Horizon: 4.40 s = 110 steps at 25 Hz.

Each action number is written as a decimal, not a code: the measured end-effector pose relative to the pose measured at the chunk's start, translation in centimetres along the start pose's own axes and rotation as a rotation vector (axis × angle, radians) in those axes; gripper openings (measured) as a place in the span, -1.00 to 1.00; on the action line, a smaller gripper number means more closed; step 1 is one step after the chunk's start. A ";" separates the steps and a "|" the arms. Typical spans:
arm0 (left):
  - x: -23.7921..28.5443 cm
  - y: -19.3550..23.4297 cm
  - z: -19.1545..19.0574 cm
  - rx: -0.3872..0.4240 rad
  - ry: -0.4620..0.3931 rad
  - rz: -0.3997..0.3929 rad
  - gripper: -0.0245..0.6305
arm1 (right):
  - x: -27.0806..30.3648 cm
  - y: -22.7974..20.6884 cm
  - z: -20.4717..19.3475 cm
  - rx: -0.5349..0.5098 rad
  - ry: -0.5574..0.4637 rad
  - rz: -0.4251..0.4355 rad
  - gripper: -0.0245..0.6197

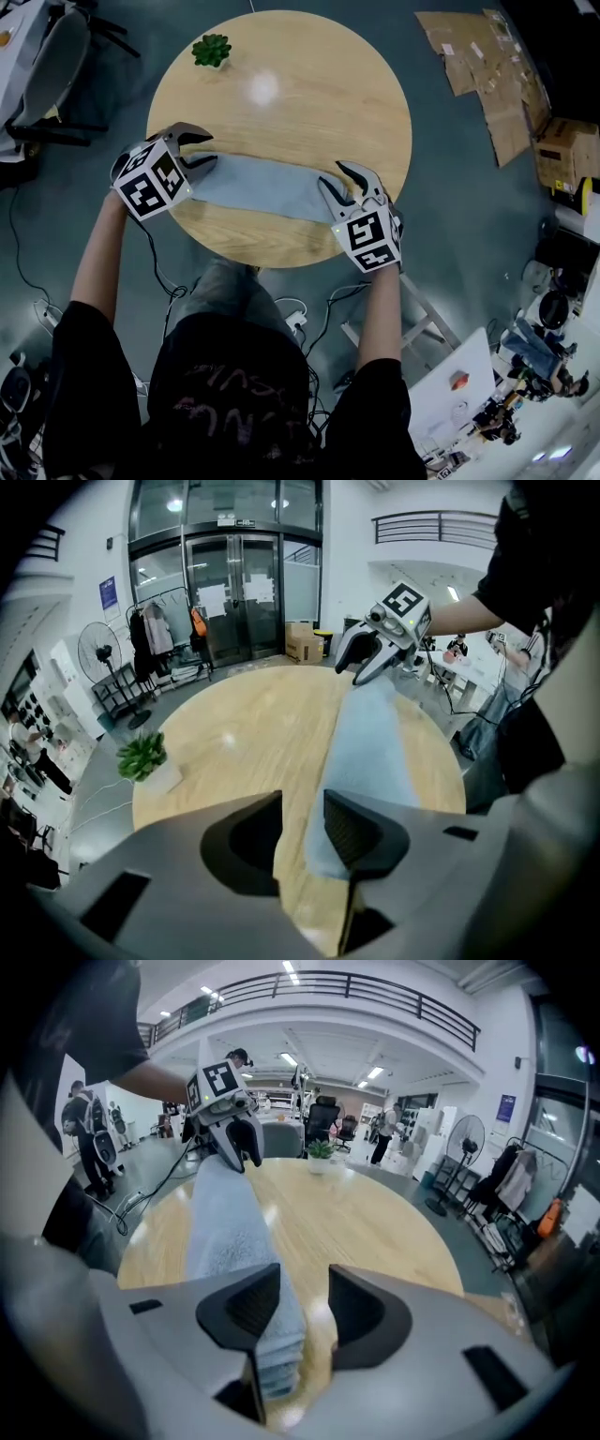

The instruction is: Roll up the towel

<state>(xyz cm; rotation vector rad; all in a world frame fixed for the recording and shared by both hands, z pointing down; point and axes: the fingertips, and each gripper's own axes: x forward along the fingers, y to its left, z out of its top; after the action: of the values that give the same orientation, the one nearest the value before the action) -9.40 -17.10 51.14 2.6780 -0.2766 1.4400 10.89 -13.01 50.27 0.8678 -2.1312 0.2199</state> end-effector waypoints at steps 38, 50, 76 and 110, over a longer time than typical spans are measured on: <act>2.8 -5.8 -1.5 0.115 0.203 -0.343 -0.20 | 1.7 5.7 -4.4 0.051 0.202 0.356 -0.11; -3.4 -4.8 2.1 0.106 0.012 -0.165 -0.15 | -5.1 4.6 -0.6 0.051 0.000 0.125 -0.23; -20.8 -17.8 5.4 -0.269 -0.572 0.520 -0.89 | -26.0 13.7 0.8 0.361 -0.405 -0.492 -0.90; -34.7 -15.6 5.6 -0.198 -0.811 0.620 -0.89 | -35.1 16.4 7.3 0.540 -0.610 -0.792 -0.91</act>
<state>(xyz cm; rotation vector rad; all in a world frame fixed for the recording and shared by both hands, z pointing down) -20.40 1.34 19.19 2.9666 -1.3006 0.2411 11.06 14.07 21.58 2.2482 -2.0721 0.1181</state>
